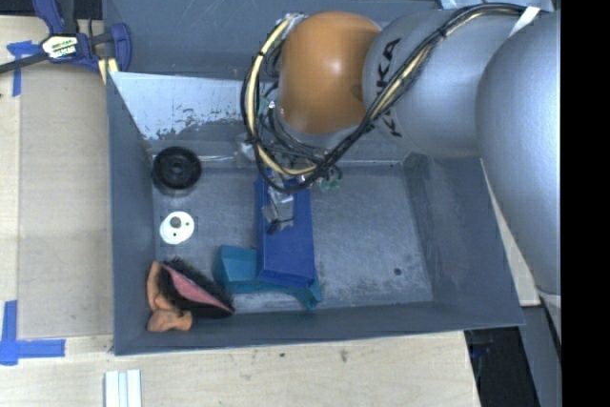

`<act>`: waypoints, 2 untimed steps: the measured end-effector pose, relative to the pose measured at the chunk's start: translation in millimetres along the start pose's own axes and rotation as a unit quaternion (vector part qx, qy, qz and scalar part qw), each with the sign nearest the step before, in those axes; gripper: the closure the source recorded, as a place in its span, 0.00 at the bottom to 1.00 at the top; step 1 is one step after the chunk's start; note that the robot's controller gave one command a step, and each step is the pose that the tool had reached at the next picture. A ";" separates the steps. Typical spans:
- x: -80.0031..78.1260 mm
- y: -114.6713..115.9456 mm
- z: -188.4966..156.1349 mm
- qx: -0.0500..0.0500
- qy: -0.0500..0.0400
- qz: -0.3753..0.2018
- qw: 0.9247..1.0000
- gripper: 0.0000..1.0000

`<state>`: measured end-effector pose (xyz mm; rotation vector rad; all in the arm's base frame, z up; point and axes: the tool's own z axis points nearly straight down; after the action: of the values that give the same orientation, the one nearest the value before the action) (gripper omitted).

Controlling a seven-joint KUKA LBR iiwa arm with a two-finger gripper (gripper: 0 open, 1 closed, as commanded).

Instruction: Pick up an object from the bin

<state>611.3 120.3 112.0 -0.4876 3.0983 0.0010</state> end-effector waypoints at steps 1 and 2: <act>1.3 -7.4 -7.1 0.000 -0.001 -0.102 0.995 0.00; 5.3 -15.4 -1.8 0.000 0.001 -0.173 0.985 0.00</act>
Offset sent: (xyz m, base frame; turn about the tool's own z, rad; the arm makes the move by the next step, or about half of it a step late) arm -0.0022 -0.0222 -0.0120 -0.4294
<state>611.0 104.0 113.7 -1.0180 2.9685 -0.0003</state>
